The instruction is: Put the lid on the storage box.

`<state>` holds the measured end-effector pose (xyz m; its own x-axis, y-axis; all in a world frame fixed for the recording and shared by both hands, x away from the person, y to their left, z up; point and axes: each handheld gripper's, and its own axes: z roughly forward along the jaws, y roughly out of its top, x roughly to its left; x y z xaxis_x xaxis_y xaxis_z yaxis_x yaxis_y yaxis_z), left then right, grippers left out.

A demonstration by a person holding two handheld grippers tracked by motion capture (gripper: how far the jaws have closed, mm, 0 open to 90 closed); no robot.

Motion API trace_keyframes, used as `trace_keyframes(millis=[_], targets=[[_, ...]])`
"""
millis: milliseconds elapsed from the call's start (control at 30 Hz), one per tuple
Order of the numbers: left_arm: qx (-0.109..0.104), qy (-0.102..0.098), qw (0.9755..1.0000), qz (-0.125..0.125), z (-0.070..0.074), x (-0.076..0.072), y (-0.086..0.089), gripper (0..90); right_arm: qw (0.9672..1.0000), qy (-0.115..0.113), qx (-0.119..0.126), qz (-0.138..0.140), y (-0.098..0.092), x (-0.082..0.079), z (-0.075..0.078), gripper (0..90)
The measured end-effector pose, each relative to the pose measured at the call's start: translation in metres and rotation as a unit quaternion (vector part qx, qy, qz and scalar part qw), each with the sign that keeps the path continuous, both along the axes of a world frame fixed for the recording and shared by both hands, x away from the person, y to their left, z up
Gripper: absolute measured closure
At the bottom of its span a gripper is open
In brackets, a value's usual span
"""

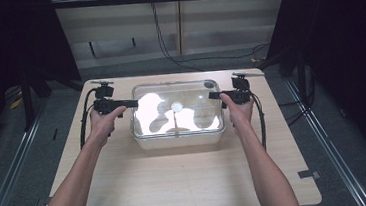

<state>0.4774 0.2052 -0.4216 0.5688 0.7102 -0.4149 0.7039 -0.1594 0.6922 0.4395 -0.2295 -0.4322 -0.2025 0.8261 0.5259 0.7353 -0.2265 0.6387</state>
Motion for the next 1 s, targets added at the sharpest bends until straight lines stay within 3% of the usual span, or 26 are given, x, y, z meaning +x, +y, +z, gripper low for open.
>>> trace_keyframes(millis=[367, 633, 833, 1000], targets=[[-0.008, 0.017, 0.9998, 0.002, -0.009, 0.004, -0.001, 62.1, 0.9999, 0.003, -0.010, -0.005, 0.002, 0.002, -0.006, 52.6], [-0.006, 0.016, 0.9999, 0.001, -0.009, 0.004, -0.001, 61.7, 0.9987, -0.011, -0.049, -0.007, 0.010, 0.000, -0.004, 46.9], [-0.018, 0.013, 0.9997, 0.009, -0.010, 0.001, -0.004, 61.6, 0.9982, -0.011, -0.058, -0.010, 0.011, -0.001, -0.003, 44.6], [-0.016, 0.010, 0.9998, 0.004, -0.010, 0.001, -0.003, 61.6, 0.9979, -0.016, -0.062, -0.007, 0.011, -0.002, -0.001, 44.2]])
